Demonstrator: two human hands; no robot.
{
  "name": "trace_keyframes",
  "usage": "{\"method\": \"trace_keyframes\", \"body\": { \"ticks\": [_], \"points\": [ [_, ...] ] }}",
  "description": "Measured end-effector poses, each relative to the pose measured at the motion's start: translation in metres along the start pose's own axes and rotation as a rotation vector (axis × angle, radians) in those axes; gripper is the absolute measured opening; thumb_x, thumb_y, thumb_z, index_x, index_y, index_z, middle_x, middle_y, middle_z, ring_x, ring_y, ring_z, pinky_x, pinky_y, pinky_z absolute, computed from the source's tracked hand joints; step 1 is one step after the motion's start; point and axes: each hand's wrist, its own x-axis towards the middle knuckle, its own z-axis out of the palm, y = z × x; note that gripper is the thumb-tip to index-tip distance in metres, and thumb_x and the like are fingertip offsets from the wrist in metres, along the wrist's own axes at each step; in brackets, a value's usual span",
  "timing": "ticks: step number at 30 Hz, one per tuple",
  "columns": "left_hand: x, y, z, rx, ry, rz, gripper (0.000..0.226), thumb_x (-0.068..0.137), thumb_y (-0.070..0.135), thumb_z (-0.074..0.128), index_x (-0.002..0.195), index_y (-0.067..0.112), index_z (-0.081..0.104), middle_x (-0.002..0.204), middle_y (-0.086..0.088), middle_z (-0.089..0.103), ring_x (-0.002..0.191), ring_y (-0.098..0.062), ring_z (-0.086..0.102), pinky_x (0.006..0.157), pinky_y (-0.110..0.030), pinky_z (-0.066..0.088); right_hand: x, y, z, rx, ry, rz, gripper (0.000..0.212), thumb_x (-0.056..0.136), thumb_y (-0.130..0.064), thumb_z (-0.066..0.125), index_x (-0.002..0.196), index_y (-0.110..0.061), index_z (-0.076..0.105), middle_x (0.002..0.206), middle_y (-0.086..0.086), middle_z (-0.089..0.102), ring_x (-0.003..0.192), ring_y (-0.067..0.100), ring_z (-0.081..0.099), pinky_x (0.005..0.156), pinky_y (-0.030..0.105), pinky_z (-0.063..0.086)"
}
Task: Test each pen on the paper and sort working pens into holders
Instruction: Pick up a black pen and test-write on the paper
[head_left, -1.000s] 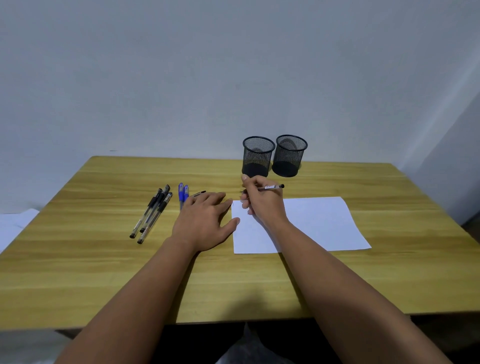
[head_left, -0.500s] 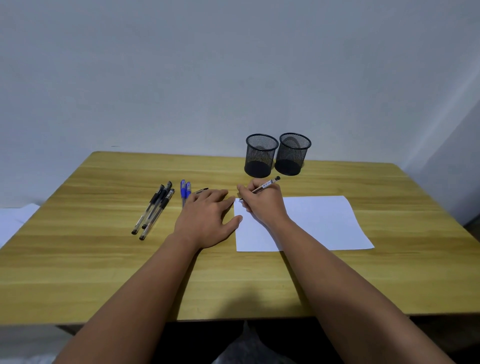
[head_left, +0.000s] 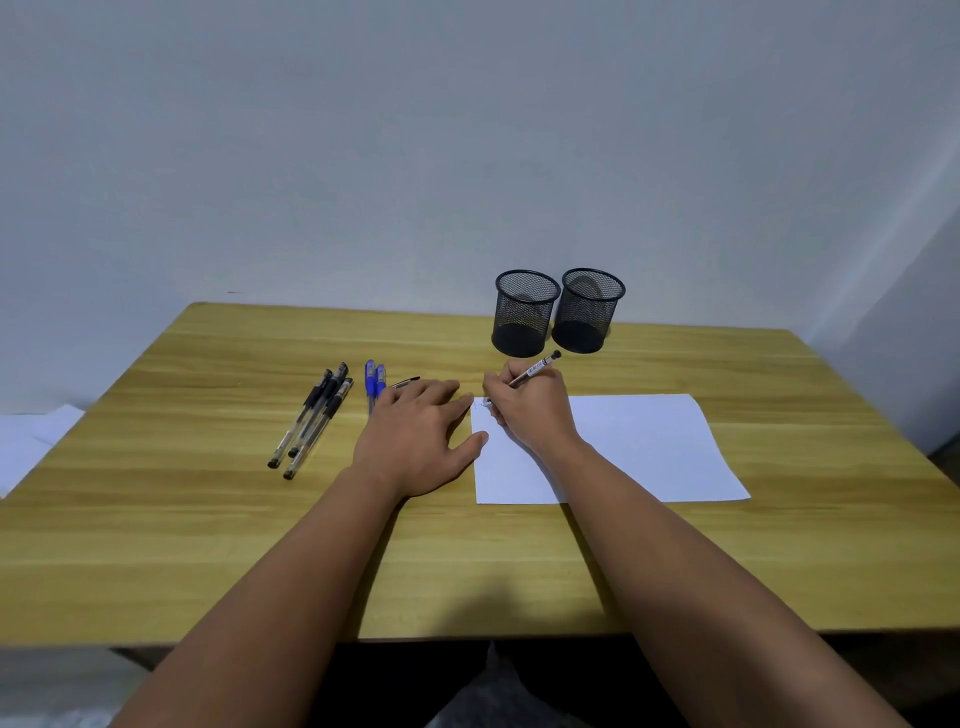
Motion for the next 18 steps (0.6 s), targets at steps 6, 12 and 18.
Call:
{"method": "trace_keyframes", "body": {
  "ticks": [6, 12, 18],
  "points": [
    [-0.0014, -0.0007, 0.0001, -0.005, 0.013, 0.002, 0.065, 0.093, 0.071, 0.036, 0.145, 0.035, 0.052, 0.153, 0.006, 0.048, 0.142, -0.019, 0.039, 0.111, -0.048, 0.03, 0.0001, -0.0013, 0.001, -0.016, 0.012, 0.004, 0.038, 0.09, -0.024, 0.068, 0.054, -0.021, 0.055, 0.052, 0.011, 0.061, 0.054, 0.04, 0.064, 0.053, 0.045, 0.053],
    [-0.0016, -0.0011, 0.0007, -0.002, 0.012, 0.002, 0.065, 0.092, 0.071, 0.036, 0.144, 0.035, 0.053, 0.153, 0.006, 0.048, 0.142, -0.02, 0.039, 0.11, -0.048, 0.03, 0.0, -0.0001, 0.0008, -0.008, 0.025, 0.011, 0.036, 0.093, -0.023, 0.067, 0.061, -0.012, 0.056, 0.058, 0.022, 0.063, 0.056, 0.042, 0.065, 0.052, 0.04, 0.053],
    [-0.0012, -0.0007, 0.0, 0.002, 0.007, 0.0, 0.066, 0.093, 0.072, 0.035, 0.145, 0.035, 0.052, 0.154, 0.006, 0.047, 0.143, -0.02, 0.038, 0.111, -0.048, 0.03, -0.0002, -0.0006, -0.0001, 0.025, 0.023, 0.008, 0.035, 0.092, -0.015, 0.069, 0.066, 0.001, 0.052, 0.058, 0.023, 0.057, 0.053, 0.031, 0.058, 0.053, 0.035, 0.049]
  ]
}}
